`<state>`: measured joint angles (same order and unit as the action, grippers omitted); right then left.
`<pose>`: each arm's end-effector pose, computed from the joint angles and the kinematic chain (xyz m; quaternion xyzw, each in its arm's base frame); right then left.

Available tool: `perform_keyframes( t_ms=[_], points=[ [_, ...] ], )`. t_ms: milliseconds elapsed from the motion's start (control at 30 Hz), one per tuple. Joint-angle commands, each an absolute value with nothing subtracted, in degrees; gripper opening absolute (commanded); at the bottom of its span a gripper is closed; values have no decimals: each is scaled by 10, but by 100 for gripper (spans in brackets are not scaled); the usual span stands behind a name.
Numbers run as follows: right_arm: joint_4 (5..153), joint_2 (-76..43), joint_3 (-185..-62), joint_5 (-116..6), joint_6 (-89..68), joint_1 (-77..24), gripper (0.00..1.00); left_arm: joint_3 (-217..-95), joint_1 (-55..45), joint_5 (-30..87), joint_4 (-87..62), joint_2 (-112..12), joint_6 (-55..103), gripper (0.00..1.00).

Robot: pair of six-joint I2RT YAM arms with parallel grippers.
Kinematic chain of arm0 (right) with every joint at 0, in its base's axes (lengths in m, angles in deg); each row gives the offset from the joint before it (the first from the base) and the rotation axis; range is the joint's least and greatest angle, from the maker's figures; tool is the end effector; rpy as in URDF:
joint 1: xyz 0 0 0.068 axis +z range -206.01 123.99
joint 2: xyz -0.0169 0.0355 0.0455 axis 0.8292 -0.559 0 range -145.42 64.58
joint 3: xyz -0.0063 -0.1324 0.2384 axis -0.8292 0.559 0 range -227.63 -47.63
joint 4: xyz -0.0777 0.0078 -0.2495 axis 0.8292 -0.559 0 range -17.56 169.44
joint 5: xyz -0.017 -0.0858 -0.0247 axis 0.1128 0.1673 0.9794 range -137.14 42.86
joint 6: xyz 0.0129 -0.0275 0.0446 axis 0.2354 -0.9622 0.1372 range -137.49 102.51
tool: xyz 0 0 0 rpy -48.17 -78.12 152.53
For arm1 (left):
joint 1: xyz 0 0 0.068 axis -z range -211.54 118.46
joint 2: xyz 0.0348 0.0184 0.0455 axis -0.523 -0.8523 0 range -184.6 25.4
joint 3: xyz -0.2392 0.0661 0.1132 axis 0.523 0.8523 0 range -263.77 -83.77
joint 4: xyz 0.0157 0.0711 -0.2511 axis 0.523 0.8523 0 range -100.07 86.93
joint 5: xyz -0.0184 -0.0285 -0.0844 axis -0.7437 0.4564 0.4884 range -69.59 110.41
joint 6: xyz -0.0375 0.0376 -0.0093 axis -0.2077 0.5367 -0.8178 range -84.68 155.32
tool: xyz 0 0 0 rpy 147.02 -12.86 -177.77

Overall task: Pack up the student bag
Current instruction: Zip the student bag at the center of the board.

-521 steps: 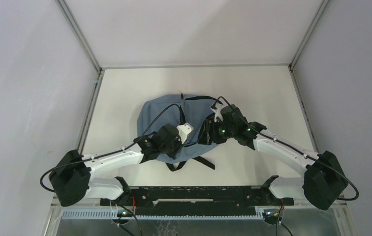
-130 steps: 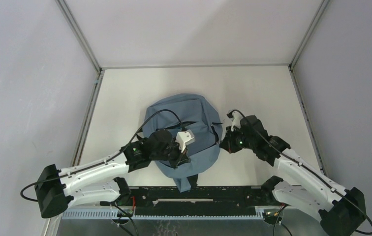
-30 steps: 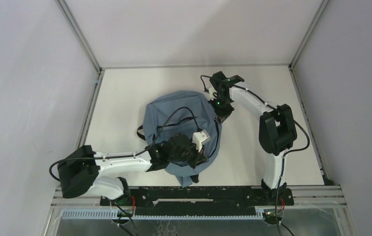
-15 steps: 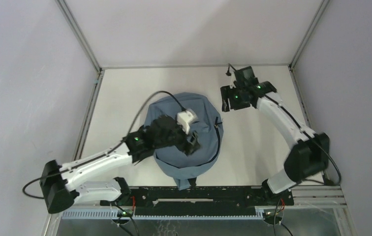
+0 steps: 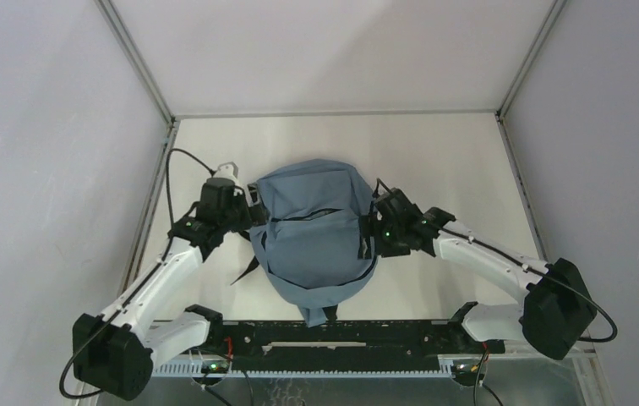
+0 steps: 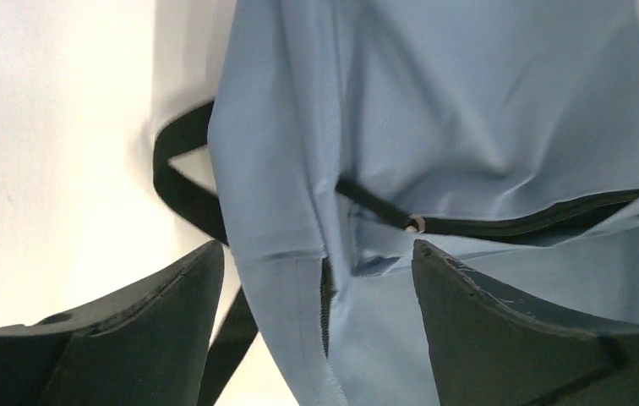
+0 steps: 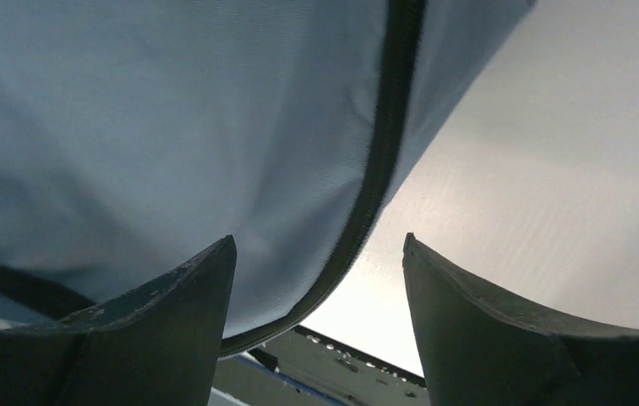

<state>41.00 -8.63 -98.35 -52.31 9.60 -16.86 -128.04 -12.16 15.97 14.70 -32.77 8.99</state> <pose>0.1889 0.1580 0.2323 -0.1128 0.9605 0.1736 0.1861 0.2071 -0.0699 0.2687 -0.0714 0.8980 -0.1359 0.4124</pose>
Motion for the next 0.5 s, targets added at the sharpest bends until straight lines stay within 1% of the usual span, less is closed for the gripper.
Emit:
perform_keyframes(
  t_ms=[0, 33, 67, 100, 133, 167, 200, 233, 300, 333, 367, 467],
  points=[
    [480, -65, -951, -431, 199, -157, 78, -1242, -126, 166, 143, -352, 38, 84],
    [483, -67, -944, -424, 199, -158, 73, -1235, -125, 182, 135, -358, 34, 82],
    [485, -68, -937, -412, 196, -160, 64, -1225, -125, 207, 122, -365, 32, 79],
    [483, -68, -932, -398, 193, -166, 50, -1217, -125, 235, 107, -372, 26, 76],
    [480, -67, -926, -384, 187, -175, 34, -1208, -125, 261, 92, -379, 19, 73],
    [478, -65, -921, -375, 177, -188, 26, -1201, -124, 286, 78, -387, 13, 71],
    [476, -64, -915, -372, 168, -207, 20, -1195, -121, 299, 67, -396, 6, 69],
    [474, -64, -910, -376, 159, -229, 18, -1191, -116, 309, 59, -406, 1, 67],
    [465, -60, -903, -380, 142, -270, 18, -1190, -98, 325, 46, -425, -3, 63],
    [460, -53, -902, -380, 135, -286, 20, -1191, -85, 333, 38, -431, -4, 61],
    [457, -44, -902, -385, 126, -301, 27, -1193, -64, 335, 33, -435, -7, 60],
    [456, 0, -914, -406, 99, -314, 63, -1196, -25, 351, 10, -440, -18, 57]
  ],
)
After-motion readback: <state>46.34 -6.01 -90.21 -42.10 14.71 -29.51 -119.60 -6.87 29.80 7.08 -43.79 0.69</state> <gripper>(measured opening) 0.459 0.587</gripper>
